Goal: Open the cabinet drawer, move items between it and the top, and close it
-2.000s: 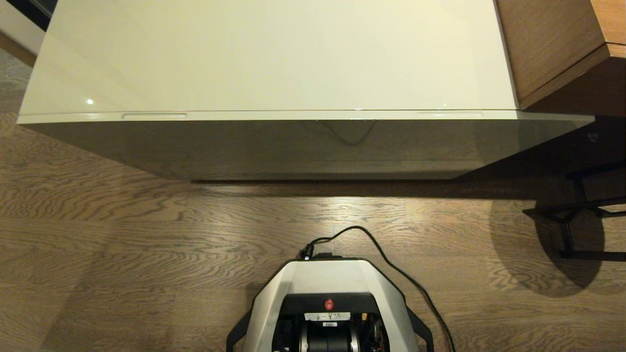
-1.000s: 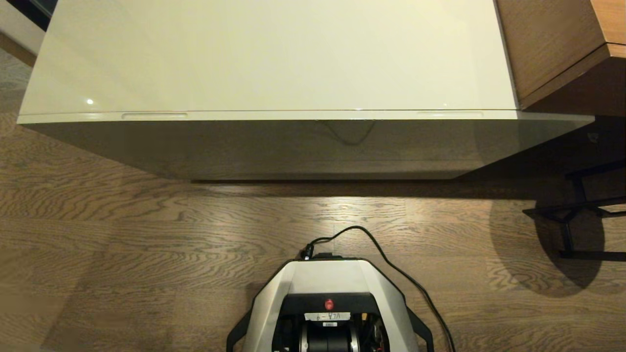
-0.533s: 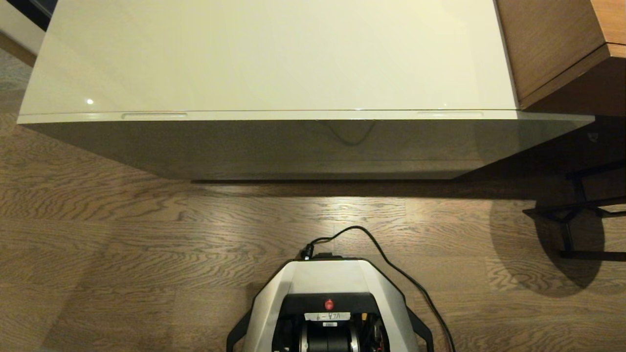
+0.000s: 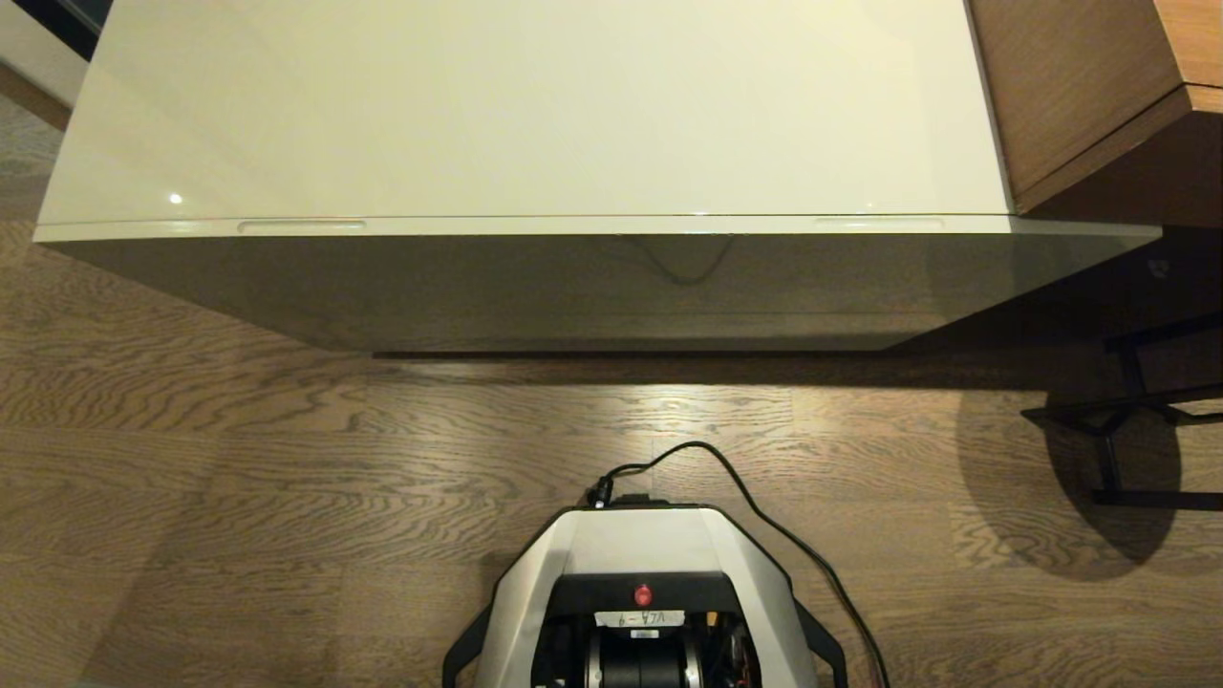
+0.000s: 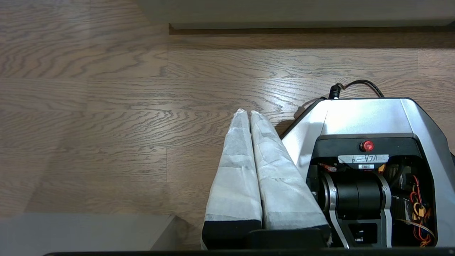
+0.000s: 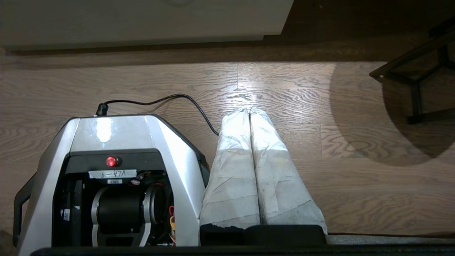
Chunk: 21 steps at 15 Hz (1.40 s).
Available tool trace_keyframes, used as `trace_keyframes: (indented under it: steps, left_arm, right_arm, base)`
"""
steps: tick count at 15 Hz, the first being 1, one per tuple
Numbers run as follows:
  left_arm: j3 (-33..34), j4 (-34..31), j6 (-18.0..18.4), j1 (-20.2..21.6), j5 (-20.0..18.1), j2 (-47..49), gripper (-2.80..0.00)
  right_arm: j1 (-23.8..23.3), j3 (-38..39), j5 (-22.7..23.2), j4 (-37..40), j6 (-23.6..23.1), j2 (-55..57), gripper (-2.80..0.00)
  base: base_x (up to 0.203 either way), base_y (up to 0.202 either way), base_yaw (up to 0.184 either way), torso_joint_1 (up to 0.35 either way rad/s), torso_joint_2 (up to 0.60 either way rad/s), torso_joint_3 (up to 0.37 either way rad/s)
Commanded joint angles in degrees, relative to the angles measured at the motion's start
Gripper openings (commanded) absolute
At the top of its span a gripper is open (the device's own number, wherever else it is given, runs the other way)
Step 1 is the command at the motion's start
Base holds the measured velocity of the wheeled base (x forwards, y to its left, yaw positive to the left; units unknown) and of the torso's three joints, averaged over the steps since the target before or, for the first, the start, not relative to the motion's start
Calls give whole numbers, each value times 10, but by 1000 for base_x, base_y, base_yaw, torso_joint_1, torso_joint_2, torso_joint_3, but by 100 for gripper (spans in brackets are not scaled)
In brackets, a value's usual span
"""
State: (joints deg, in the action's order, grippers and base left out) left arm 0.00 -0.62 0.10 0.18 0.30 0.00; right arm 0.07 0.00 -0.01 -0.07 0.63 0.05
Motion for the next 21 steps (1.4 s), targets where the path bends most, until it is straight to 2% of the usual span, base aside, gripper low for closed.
trace_keyframes:
  steps: [1, 21]
  left_arm:
    - [0, 0, 0, 0, 0, 1, -280]
    - [0, 0, 0, 0, 0, 1, -280]
  right_arm:
    - [0, 1, 0, 0, 1, 0, -280]
    - [-1, 1, 0, 0, 1, 0, -280]
  base:
    - [0, 0, 0, 0, 0, 0]
    - [0, 0, 0, 0, 0, 0]
